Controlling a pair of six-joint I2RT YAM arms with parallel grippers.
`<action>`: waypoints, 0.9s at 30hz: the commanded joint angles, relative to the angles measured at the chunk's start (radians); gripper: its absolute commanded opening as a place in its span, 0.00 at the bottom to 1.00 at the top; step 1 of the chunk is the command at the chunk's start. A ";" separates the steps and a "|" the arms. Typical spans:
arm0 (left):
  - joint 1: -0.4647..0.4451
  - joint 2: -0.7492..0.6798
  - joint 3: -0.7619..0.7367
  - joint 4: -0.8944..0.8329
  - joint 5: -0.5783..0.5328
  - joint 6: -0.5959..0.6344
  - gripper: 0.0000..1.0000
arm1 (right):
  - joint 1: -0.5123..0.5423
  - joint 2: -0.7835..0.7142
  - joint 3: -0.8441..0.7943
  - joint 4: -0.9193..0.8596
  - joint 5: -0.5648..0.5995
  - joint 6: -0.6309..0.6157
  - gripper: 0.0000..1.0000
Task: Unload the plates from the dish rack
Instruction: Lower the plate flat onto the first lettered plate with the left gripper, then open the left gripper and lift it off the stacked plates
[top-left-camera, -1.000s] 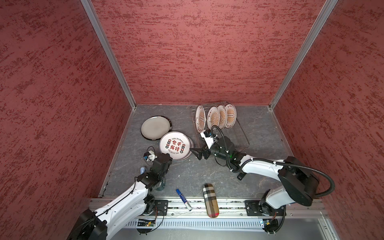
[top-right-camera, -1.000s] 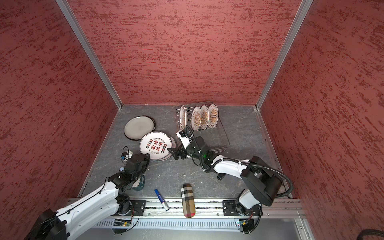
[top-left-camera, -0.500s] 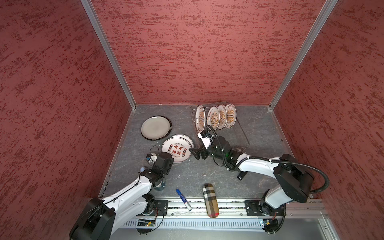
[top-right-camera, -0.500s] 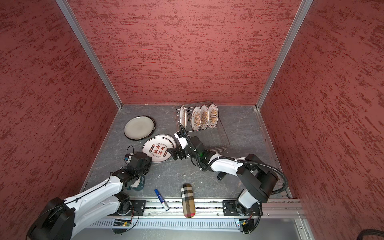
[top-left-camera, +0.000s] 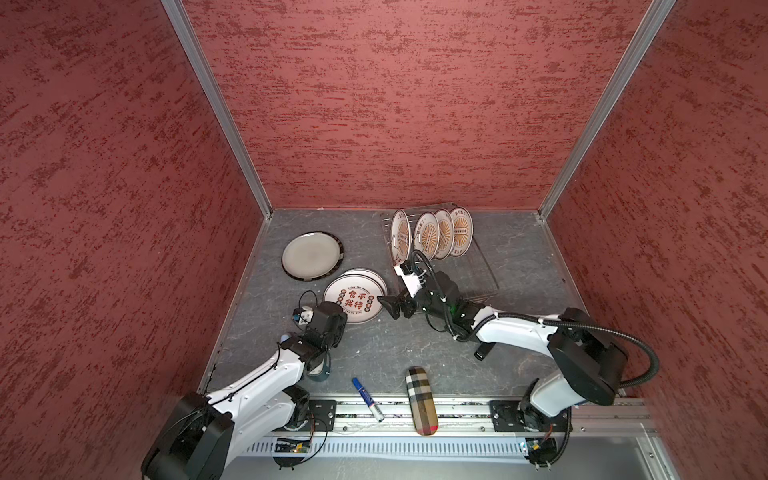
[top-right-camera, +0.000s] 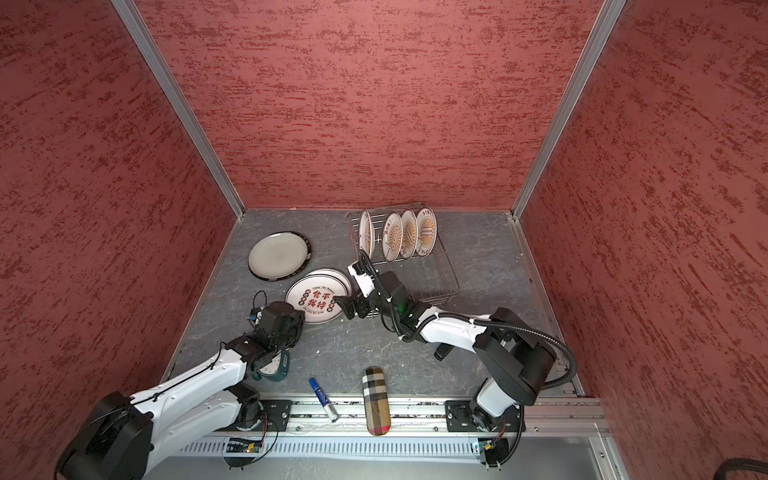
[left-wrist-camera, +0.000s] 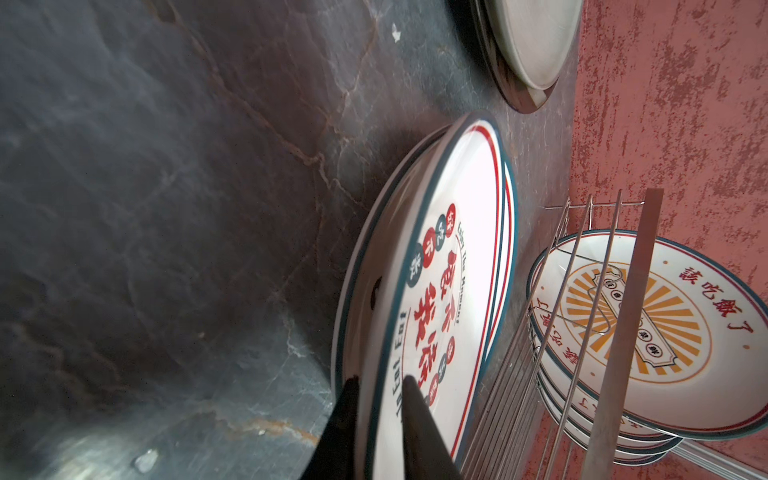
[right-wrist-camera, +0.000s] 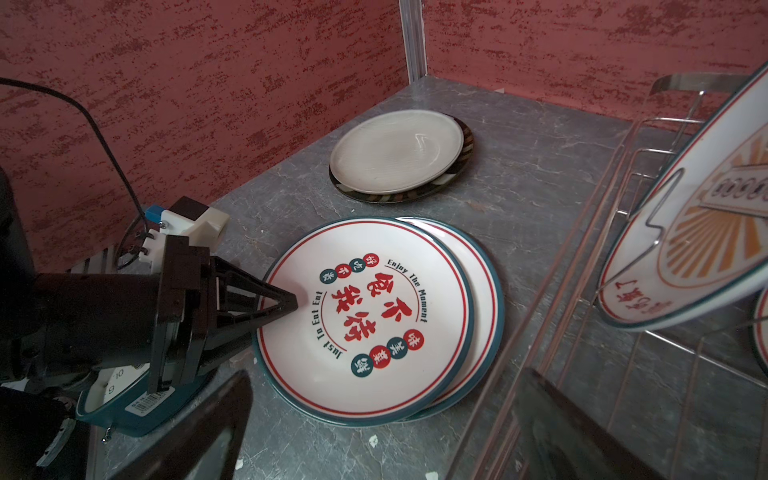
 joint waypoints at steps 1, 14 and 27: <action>0.004 -0.002 0.021 0.021 -0.012 -0.011 0.28 | 0.009 0.009 0.029 0.000 0.023 -0.025 0.99; 0.004 0.052 0.070 -0.048 -0.108 0.007 0.34 | 0.011 0.014 0.030 0.005 0.009 -0.029 0.99; -0.025 0.125 0.124 -0.072 -0.119 0.014 0.42 | 0.011 0.010 0.025 0.002 0.029 -0.032 0.99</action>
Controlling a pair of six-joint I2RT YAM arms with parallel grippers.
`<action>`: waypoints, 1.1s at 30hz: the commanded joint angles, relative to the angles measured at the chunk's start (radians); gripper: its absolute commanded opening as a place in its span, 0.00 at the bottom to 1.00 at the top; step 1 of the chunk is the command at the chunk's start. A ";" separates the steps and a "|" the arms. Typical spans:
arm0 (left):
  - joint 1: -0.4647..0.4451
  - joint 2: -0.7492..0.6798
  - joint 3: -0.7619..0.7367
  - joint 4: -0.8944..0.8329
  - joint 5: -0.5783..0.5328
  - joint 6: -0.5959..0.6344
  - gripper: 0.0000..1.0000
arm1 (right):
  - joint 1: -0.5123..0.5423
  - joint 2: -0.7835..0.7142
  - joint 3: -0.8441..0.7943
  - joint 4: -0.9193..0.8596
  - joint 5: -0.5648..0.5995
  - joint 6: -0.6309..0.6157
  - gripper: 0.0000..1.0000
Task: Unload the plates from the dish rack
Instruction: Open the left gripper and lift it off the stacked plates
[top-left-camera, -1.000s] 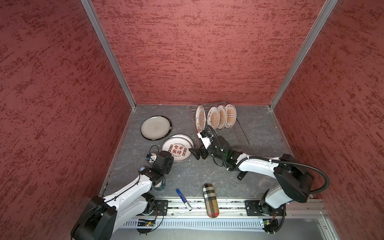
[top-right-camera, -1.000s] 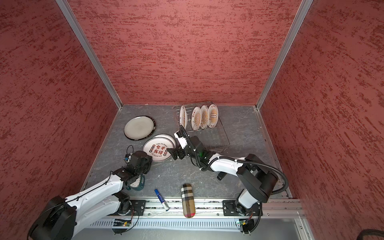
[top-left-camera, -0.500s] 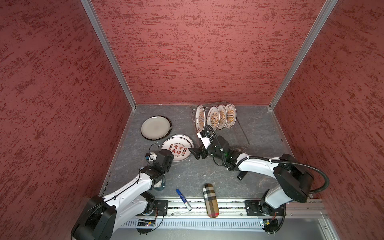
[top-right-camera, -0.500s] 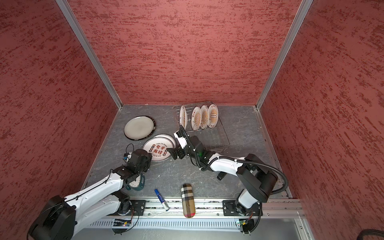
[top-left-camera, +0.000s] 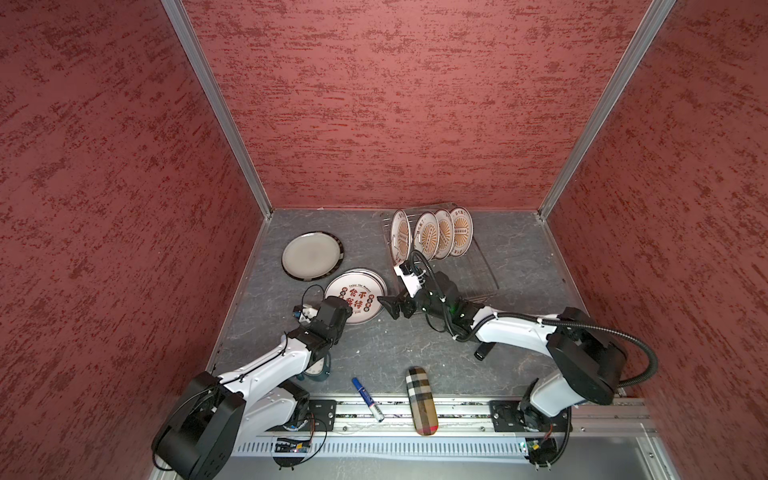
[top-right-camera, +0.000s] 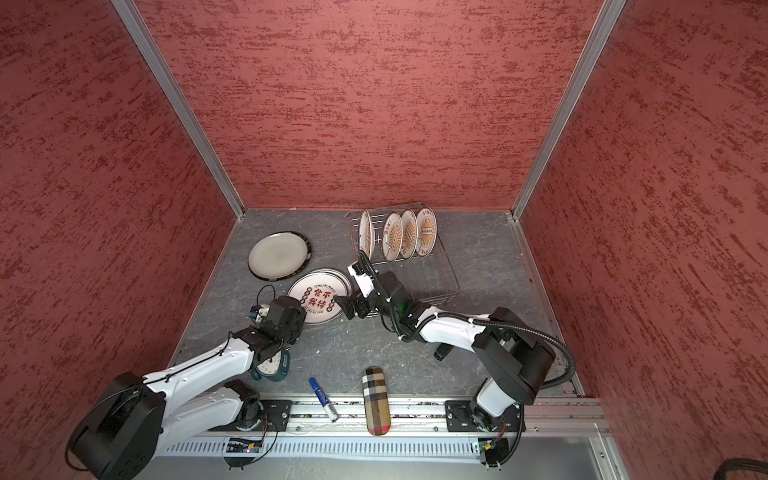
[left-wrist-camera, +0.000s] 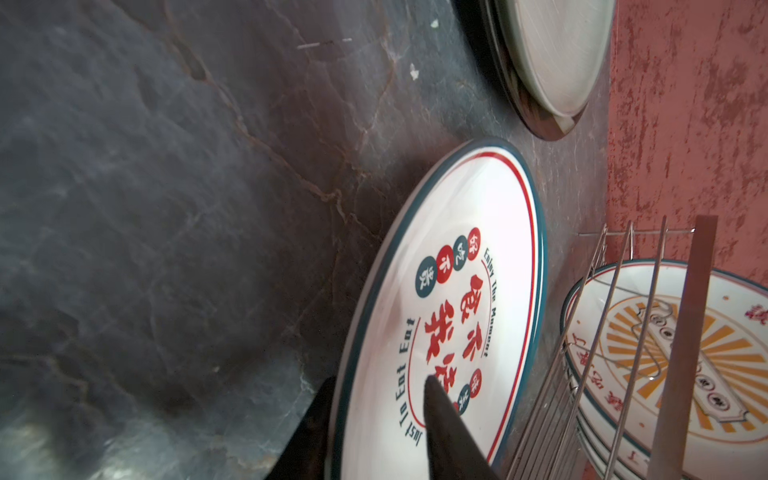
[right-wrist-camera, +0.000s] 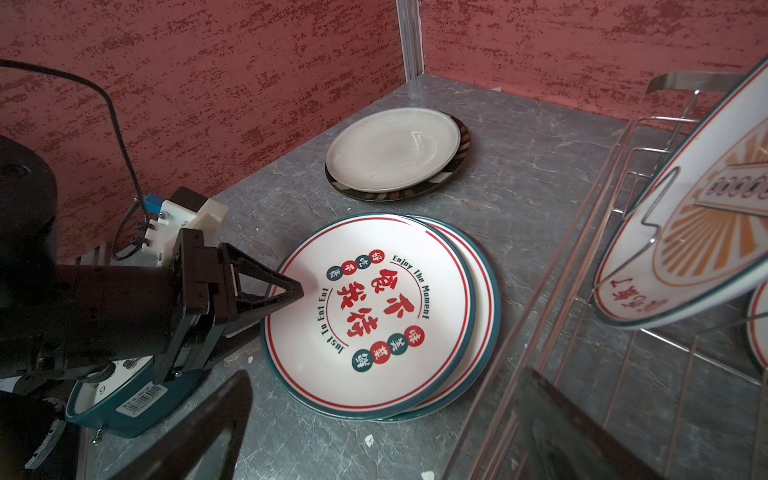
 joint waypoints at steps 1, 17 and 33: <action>-0.011 0.008 0.042 -0.014 -0.043 0.008 0.44 | 0.009 0.004 0.024 0.004 0.019 -0.026 0.99; -0.025 0.019 0.059 -0.056 -0.069 -0.011 0.55 | 0.011 0.007 0.018 0.006 0.035 -0.032 0.99; -0.035 -0.063 0.033 -0.100 -0.144 -0.014 0.84 | 0.011 -0.023 -0.018 0.070 0.065 -0.006 0.99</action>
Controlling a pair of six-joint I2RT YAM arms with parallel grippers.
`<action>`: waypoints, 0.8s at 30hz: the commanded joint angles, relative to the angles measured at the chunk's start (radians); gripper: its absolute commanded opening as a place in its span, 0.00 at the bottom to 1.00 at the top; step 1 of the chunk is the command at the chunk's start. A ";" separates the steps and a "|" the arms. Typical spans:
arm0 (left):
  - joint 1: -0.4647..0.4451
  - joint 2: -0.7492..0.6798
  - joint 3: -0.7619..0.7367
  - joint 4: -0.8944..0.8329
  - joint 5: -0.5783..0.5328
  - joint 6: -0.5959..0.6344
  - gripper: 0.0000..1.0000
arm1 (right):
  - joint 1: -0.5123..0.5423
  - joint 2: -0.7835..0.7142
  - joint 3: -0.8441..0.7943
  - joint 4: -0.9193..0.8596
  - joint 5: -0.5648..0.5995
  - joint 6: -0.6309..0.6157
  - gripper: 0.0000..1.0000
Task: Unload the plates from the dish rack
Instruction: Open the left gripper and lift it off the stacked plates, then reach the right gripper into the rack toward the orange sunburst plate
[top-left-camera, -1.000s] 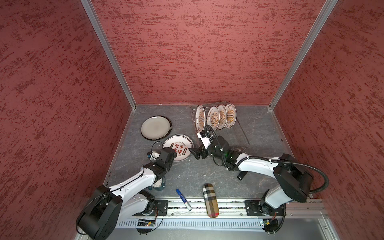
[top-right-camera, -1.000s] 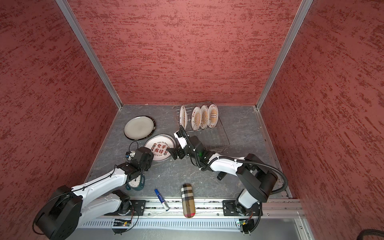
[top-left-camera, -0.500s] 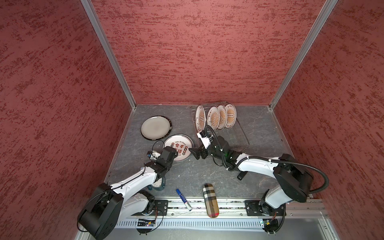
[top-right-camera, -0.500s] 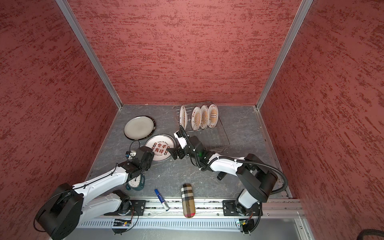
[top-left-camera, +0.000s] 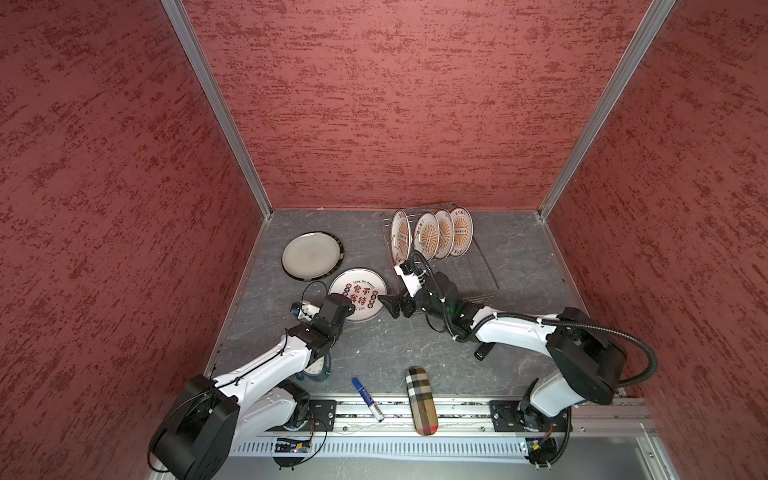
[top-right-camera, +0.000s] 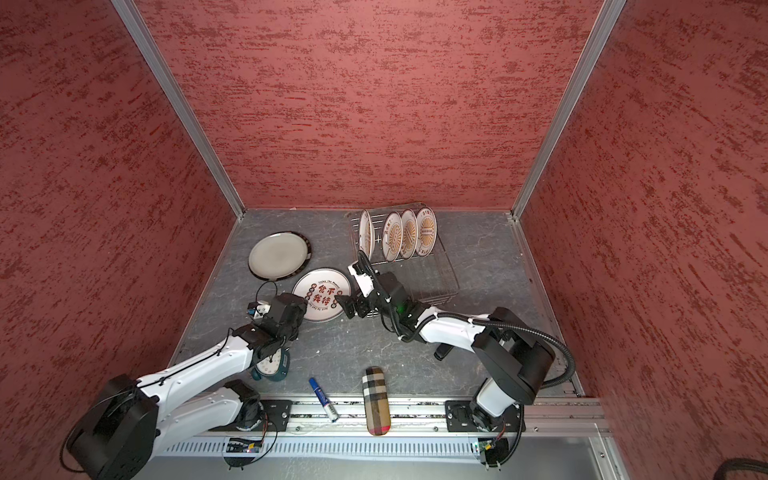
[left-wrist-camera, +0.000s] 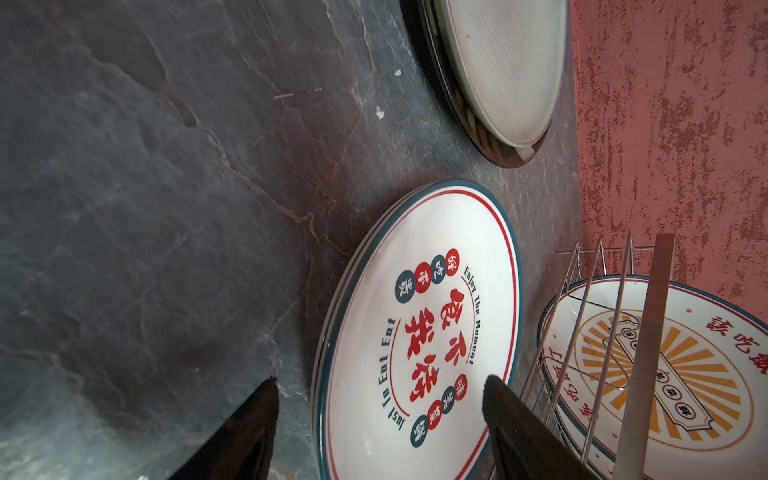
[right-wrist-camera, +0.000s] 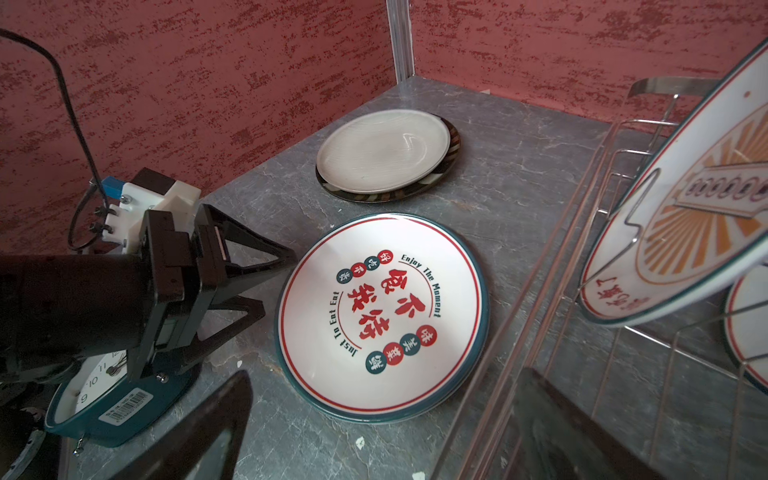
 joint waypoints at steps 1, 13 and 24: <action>-0.008 -0.042 -0.017 -0.003 -0.049 0.031 0.90 | 0.009 -0.034 -0.023 0.072 0.036 0.005 0.99; -0.070 -0.212 -0.143 0.344 -0.069 0.419 0.99 | 0.005 -0.198 -0.147 0.260 0.205 0.106 0.99; -0.062 -0.244 -0.278 0.870 0.252 0.740 0.99 | -0.036 -0.231 -0.048 0.069 0.352 0.128 0.99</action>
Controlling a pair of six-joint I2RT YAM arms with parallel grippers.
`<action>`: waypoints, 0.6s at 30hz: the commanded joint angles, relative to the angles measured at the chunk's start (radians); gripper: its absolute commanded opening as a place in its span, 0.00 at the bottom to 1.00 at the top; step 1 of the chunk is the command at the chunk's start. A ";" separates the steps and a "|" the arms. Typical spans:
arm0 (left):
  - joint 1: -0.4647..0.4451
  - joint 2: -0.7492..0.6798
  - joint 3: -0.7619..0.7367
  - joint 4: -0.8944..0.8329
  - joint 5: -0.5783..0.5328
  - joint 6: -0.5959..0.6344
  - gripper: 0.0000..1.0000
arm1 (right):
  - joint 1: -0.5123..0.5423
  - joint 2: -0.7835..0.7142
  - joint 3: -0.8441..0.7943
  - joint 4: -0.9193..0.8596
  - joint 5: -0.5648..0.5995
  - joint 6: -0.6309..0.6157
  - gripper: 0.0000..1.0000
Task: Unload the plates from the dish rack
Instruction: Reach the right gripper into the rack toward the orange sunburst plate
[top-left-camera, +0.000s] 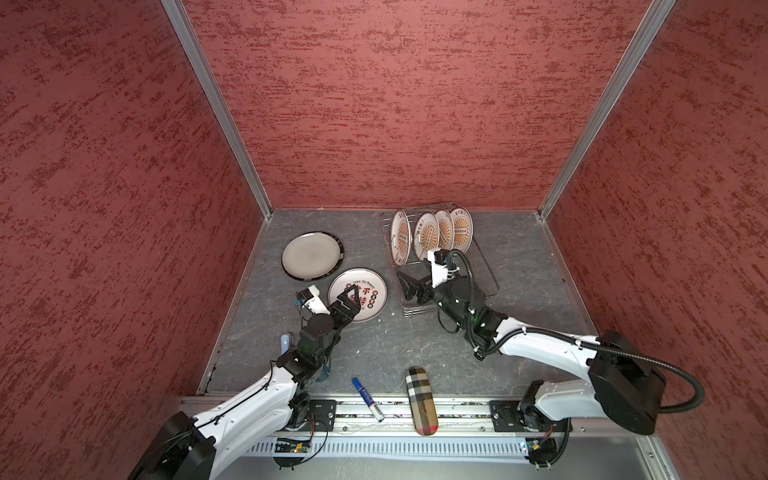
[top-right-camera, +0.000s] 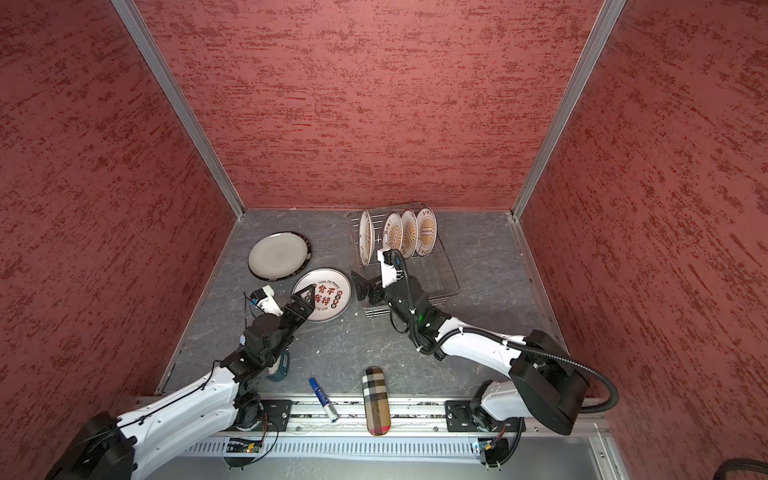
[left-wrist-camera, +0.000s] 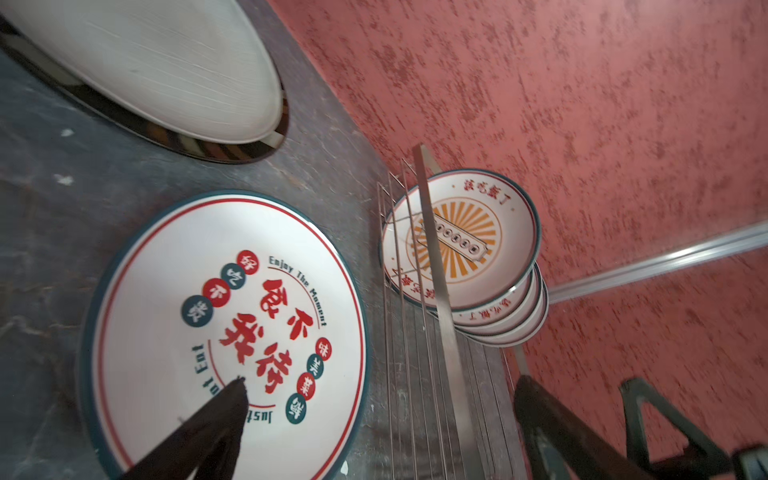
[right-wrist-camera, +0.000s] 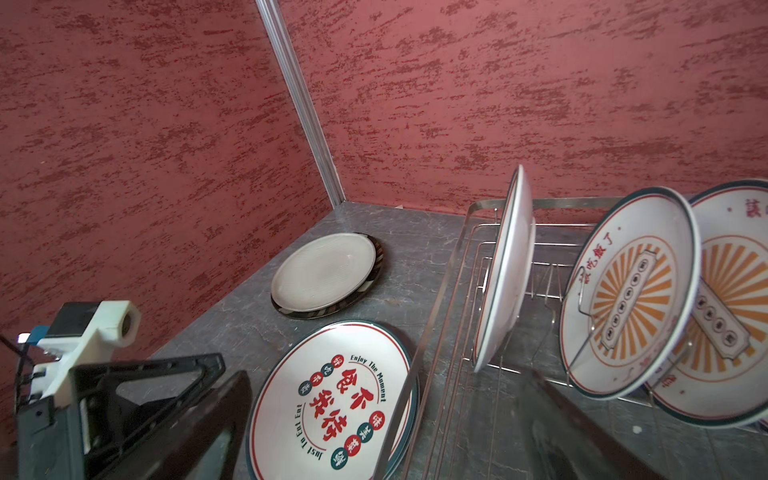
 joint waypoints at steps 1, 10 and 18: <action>0.002 0.009 0.012 0.201 0.163 0.169 0.99 | -0.025 0.007 0.077 -0.076 0.065 0.017 0.99; 0.023 0.028 0.027 0.246 0.257 0.259 0.99 | -0.087 0.160 0.290 -0.252 0.144 0.020 0.99; 0.102 0.168 0.038 0.415 0.594 0.299 0.99 | -0.094 0.311 0.493 -0.383 0.317 0.032 0.97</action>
